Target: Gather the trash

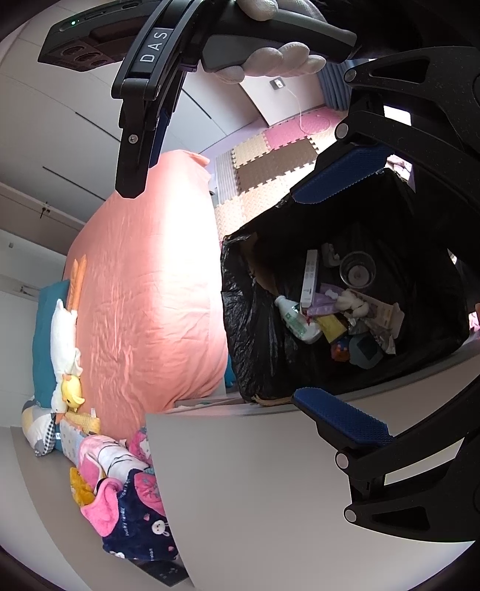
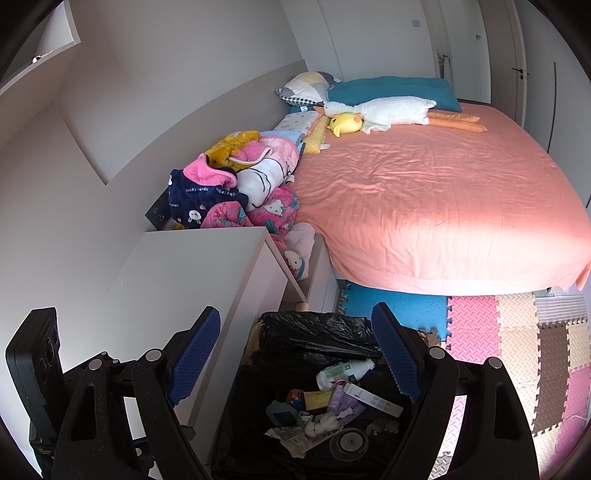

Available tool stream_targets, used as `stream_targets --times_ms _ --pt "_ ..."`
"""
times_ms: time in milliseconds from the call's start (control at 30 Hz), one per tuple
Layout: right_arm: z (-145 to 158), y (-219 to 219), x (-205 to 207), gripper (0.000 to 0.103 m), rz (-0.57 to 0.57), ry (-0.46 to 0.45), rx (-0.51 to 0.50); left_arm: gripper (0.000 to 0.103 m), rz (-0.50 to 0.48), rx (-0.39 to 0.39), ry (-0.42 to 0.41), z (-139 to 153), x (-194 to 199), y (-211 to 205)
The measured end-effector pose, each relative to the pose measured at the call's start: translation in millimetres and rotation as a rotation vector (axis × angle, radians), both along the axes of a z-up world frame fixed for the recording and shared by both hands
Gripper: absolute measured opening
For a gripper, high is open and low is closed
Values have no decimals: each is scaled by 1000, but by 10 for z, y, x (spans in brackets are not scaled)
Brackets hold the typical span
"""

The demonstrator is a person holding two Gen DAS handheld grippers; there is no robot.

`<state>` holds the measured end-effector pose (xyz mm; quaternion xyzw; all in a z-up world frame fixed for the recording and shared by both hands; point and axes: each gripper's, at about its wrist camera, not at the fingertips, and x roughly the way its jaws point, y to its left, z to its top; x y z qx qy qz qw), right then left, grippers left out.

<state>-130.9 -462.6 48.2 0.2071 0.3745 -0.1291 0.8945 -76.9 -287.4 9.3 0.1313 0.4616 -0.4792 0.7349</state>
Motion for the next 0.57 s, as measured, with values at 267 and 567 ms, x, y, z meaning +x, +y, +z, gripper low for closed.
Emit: stream_targets --times_ms 267,567 --pt "-1 -27 -1 84 -3 1 0 97 26 -15 1 7 72 6" --pt "-9 -50 -6 84 -4 4 1 97 11 7 2 -21 56 -23"
